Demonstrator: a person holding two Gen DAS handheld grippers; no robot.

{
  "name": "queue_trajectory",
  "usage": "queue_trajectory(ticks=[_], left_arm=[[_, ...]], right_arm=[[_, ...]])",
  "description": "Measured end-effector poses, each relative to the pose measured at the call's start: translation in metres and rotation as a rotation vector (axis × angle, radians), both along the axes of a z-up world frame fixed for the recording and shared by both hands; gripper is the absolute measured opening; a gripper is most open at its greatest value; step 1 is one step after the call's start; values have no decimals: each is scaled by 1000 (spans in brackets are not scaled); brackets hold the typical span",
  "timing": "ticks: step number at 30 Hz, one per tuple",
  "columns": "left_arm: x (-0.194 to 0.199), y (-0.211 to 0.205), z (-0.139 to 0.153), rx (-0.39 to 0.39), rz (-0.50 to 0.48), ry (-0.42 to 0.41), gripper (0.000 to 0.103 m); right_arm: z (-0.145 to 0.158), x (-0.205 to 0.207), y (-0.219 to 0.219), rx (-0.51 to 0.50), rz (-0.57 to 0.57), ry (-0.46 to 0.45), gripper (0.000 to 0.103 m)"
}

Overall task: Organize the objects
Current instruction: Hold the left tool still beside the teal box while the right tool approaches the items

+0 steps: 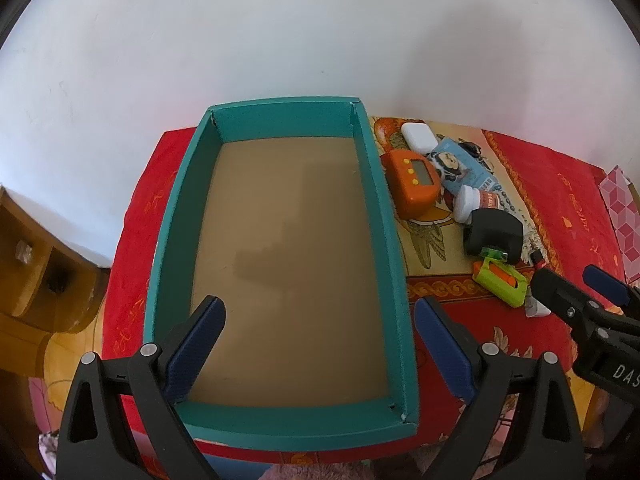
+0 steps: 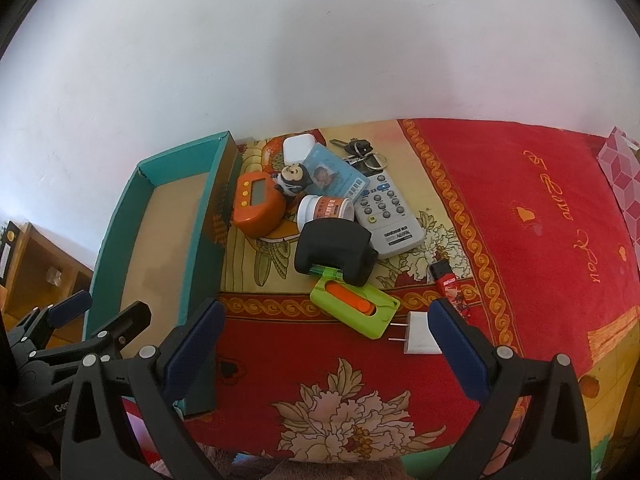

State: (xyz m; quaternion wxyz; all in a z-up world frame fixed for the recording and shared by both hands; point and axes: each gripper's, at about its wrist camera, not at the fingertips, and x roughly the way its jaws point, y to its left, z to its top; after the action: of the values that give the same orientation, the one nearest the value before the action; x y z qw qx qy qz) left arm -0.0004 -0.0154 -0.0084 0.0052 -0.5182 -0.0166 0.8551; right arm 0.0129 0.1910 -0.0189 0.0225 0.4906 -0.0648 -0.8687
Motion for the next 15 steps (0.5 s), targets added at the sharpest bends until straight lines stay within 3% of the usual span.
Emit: queue_trajectory(ticks=[15], left_arm=[[3, -80, -15, -61, 163, -22, 98]], right_arm=[[-15, -7, -4, 30, -10, -39, 103]])
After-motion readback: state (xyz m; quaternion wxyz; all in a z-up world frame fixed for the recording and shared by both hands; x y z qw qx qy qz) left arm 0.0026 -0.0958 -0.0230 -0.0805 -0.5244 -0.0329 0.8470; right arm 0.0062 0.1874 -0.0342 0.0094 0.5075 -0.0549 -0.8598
